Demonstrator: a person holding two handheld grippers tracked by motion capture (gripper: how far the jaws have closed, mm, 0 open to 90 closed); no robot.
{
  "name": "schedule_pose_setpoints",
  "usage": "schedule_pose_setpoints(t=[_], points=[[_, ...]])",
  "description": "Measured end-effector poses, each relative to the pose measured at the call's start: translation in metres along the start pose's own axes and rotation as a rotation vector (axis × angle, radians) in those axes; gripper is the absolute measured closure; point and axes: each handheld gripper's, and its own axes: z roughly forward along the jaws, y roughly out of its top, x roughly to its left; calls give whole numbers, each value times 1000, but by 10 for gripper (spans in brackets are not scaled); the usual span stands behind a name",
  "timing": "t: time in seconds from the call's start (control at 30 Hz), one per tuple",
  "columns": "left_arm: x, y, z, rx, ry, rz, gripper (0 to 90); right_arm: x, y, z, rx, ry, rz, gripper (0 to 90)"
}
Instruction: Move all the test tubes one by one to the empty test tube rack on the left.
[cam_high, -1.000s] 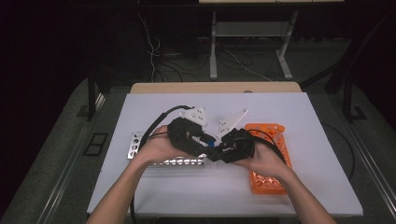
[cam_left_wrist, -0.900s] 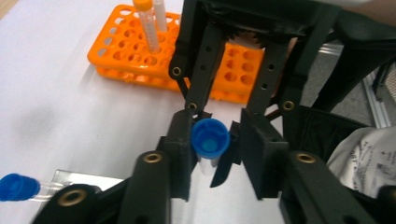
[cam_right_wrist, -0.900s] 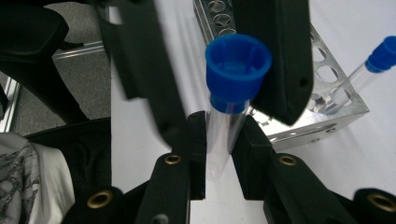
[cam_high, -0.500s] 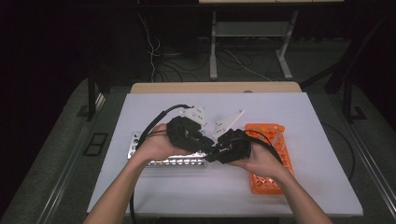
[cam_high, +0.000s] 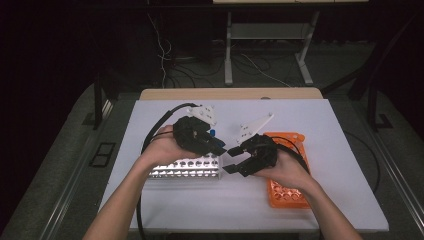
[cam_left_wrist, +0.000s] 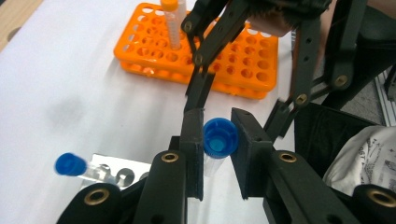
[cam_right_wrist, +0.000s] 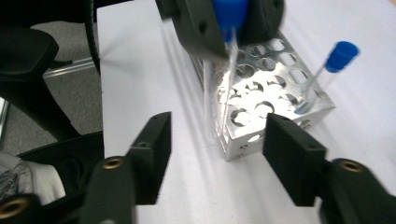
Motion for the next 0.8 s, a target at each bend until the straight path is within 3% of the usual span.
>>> schedule_pose_setpoints(t=[0.13,0.17,0.2,0.3,0.33,0.37,0.8], points=[[4,0,-5,-5,16,-7,744,-2,-3,-6,-11,-17,15,280],[6,0,-7,-5,20,-10,744,-2,-5,-10,-11,-27,23,163],[7,0,-9,-7,26,-10,744,-3,-6,-12,-8,-30,30,112],[10,-1,-13,-8,40,-19,744,-3,-8,-17,-13,-32,51,72],[12,-1,-15,-10,45,-21,744,-4,-10,-19,-21,-41,57,0],[13,-1,-16,-13,49,-26,744,-4,-13,-24,-37,-50,78,2],[29,-2,-28,-13,108,-47,745,-7,-32,-53,-71,-68,122,2]])
